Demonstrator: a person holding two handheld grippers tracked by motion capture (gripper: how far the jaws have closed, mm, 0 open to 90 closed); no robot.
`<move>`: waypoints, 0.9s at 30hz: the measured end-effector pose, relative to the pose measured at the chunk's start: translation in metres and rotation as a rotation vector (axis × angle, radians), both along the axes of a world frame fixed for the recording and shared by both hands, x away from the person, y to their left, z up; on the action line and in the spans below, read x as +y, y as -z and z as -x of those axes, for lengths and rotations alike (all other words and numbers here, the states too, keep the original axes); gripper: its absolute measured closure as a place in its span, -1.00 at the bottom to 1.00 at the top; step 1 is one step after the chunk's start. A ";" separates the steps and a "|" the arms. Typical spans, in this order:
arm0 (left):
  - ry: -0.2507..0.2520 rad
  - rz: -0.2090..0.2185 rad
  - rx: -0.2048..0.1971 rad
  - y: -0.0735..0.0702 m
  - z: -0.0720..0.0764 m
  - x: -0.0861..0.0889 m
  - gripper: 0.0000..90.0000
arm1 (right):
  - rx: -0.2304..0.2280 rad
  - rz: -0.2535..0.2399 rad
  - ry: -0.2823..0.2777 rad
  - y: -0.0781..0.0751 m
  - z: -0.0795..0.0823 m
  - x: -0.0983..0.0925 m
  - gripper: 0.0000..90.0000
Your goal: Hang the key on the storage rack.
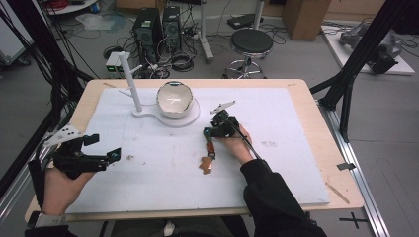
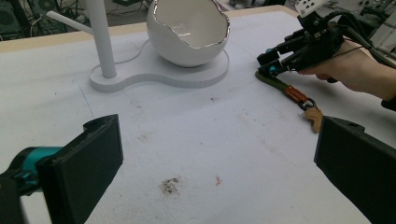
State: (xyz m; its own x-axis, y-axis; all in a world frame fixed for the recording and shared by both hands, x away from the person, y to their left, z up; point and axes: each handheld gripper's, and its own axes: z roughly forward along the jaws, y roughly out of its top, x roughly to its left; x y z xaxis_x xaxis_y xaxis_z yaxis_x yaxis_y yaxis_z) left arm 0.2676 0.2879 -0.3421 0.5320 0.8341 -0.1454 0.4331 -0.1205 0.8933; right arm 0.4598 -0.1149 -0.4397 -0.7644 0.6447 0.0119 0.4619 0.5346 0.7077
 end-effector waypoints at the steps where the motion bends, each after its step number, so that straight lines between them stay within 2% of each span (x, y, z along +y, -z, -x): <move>1: 0.000 0.000 0.000 0.000 0.000 0.000 -0.96 | 0.003 0.003 -0.017 -0.001 0.002 0.002 0.78; 4: -0.003 0.002 -0.001 0.000 0.000 0.000 -0.96 | -0.017 0.025 -0.056 -0.001 0.005 0.005 0.86; 5: -0.003 0.001 -0.001 0.000 0.000 0.000 -0.96 | -0.008 0.016 -0.055 -0.001 0.004 0.004 0.86; 7: -0.005 0.002 -0.001 -0.001 0.000 0.000 -0.96 | 0.044 -0.035 -0.021 0.000 0.001 0.001 0.87; 8: -0.005 0.002 -0.001 -0.001 0.000 0.000 -0.96 | 0.044 -0.035 -0.021 0.000 0.001 0.001 0.87; 12: 0.001 0.000 -0.002 -0.001 0.001 0.000 -0.96 | 0.015 -0.005 -0.017 -0.001 0.005 0.004 0.87; 15: 0.003 -0.002 -0.001 -0.001 0.001 -0.001 -0.96 | -0.023 0.019 -0.023 -0.001 0.007 0.007 0.87; 17: 0.003 -0.002 -0.002 -0.001 0.000 -0.001 -0.96 | -0.037 0.000 -0.019 -0.006 0.008 0.006 0.88; 19: 0.003 -0.001 -0.004 -0.002 0.000 0.000 -0.96 | -0.060 -0.048 -0.015 -0.016 0.010 0.001 0.88; 22: -0.001 0.005 -0.004 -0.002 -0.001 0.002 -0.96 | -0.104 -0.121 -0.012 -0.039 0.019 -0.006 0.89; 23: -0.001 0.005 -0.004 -0.002 -0.001 0.002 -0.96 | -0.104 -0.121 -0.012 -0.039 0.019 -0.006 0.89; 24: -0.003 0.005 -0.004 -0.003 -0.001 0.002 -0.96 | -0.157 -0.151 -0.023 -0.056 0.027 -0.013 0.89; 27: -0.005 0.009 -0.010 -0.004 0.000 0.003 -0.96 | -0.203 -0.218 -0.017 -0.079 0.037 -0.026 0.89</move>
State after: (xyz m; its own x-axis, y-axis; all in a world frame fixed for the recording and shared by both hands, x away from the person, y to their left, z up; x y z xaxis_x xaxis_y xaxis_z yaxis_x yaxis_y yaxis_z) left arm 0.2679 0.2914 -0.3378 0.5295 0.8353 -0.1478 0.4243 -0.1100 0.8988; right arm 0.4231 -0.1413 -0.3602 -0.7758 0.6309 -0.0056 0.2916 0.3664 0.8836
